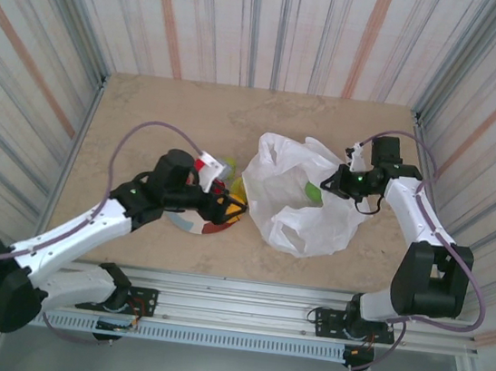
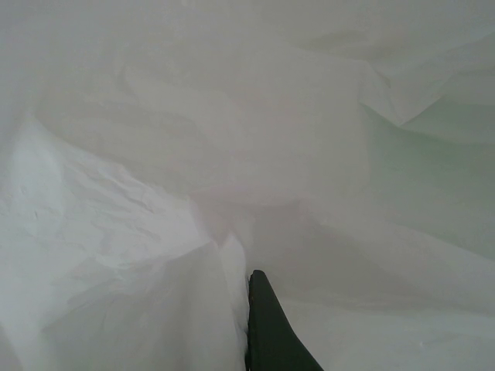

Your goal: Place the fruits into the plastic bag

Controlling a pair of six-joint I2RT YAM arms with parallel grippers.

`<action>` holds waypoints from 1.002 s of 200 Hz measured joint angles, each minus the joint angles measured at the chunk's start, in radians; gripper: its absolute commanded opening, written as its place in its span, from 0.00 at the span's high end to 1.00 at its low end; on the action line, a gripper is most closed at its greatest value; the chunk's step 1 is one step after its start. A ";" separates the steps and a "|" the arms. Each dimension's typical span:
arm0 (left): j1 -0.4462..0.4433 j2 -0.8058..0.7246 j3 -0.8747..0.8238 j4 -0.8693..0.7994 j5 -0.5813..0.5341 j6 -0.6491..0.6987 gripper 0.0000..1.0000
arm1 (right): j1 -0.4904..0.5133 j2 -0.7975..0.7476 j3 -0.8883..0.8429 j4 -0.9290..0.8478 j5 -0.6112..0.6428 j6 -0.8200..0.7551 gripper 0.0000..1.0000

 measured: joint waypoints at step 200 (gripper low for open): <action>-0.047 0.480 0.109 -0.095 -0.292 -0.064 0.02 | -0.031 -0.012 0.010 -0.054 0.115 -0.039 1.00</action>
